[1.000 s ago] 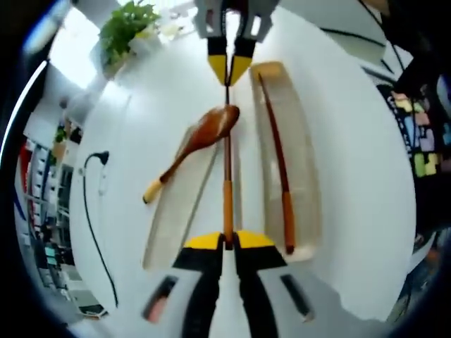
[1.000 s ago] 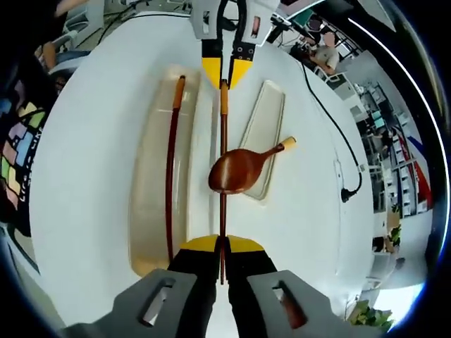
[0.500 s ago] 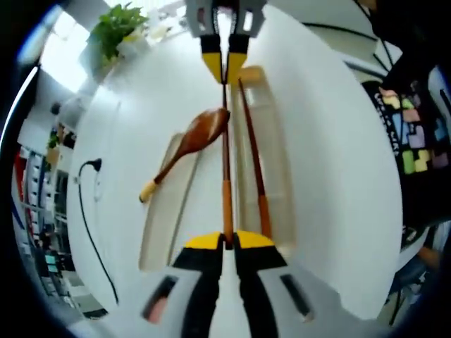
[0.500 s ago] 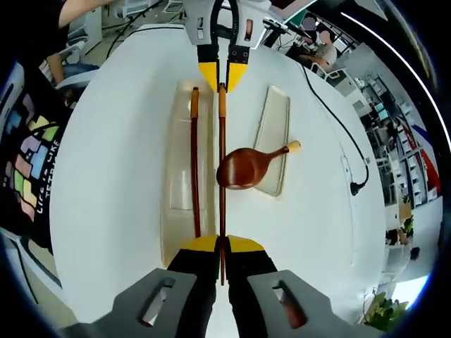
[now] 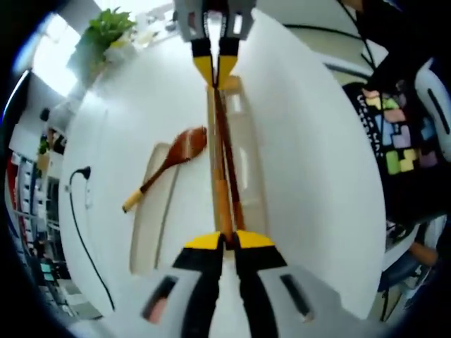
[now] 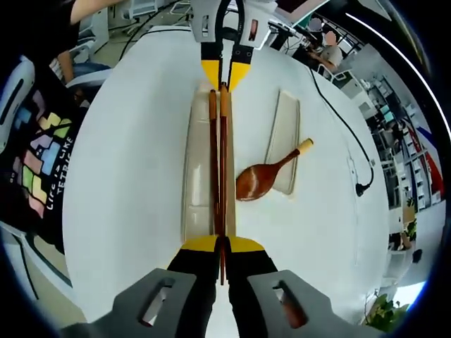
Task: Arrange the utensils inside the cutlery case until each visible utensil rests in its matching compartment.
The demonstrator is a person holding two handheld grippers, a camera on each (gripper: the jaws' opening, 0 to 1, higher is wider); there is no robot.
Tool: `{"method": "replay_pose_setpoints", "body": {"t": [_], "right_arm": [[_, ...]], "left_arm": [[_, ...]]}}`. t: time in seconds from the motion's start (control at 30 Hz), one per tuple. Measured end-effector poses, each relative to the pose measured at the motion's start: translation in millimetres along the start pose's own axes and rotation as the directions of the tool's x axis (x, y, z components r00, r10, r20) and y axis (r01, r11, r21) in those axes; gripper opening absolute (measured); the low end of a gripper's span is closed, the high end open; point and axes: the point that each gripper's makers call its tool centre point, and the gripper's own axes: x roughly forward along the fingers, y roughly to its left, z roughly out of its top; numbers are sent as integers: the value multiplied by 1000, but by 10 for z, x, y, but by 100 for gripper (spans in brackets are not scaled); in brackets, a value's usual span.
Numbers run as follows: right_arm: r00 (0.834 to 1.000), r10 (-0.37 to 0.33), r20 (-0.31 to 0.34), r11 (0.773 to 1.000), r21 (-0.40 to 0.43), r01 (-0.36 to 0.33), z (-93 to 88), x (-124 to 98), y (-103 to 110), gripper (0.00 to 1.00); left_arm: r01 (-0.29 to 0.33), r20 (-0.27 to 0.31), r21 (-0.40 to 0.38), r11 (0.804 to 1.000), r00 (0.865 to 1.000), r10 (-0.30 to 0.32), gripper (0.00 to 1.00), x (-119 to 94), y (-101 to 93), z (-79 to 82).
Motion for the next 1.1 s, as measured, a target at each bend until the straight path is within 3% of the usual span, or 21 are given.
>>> {"method": "replay_pose_setpoints", "body": {"t": [0.6,0.83,1.0,1.1], "right_arm": [[997,84,0,996,-7,-84,47,57,172,1],[996,89,4,996,30,-89,32,68,157,1],[996,92,13,995,48,-93,29,41,148,2],[996,89,31,995,51,-91,63,38,147,2]], "left_arm": [[115,-18,-17,993,993,-115,6,47,-231,-60],[152,-51,0,988,987,-152,6,106,-175,-68],[176,-34,-4,984,984,-176,6,90,-227,-59],[159,-45,-3,987,986,-159,6,81,-203,-98]]}}
